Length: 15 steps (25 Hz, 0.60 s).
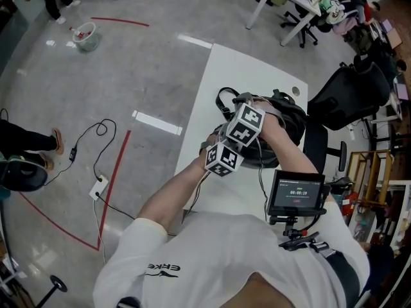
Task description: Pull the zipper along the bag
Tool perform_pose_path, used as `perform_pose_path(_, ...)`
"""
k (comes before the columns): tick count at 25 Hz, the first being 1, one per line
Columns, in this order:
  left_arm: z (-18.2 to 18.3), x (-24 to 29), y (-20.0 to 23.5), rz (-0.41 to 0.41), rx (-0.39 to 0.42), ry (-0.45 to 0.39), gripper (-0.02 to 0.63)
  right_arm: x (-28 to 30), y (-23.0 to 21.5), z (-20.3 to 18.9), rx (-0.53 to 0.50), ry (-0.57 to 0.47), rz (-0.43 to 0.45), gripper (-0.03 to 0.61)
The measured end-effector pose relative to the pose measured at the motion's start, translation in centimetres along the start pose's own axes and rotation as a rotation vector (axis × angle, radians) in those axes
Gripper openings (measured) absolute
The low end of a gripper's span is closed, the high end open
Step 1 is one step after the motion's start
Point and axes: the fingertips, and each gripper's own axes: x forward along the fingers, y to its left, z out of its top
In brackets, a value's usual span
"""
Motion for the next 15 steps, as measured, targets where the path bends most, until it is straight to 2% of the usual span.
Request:
perform_pose_path(8, 0.4, -0.1, -0.1, 0.005, 0.011, -0.009, 0.037, 0.7, 1.3, -0.3, -0.045, 0.027, 0.006, 0.018)
perform_pose_path(15, 0.5, 0.0, -0.3, 0.017, 0.016, -0.005, 0.037, 0.7, 1.3, -0.5, -0.038, 0.013, -0.001, 0.018)
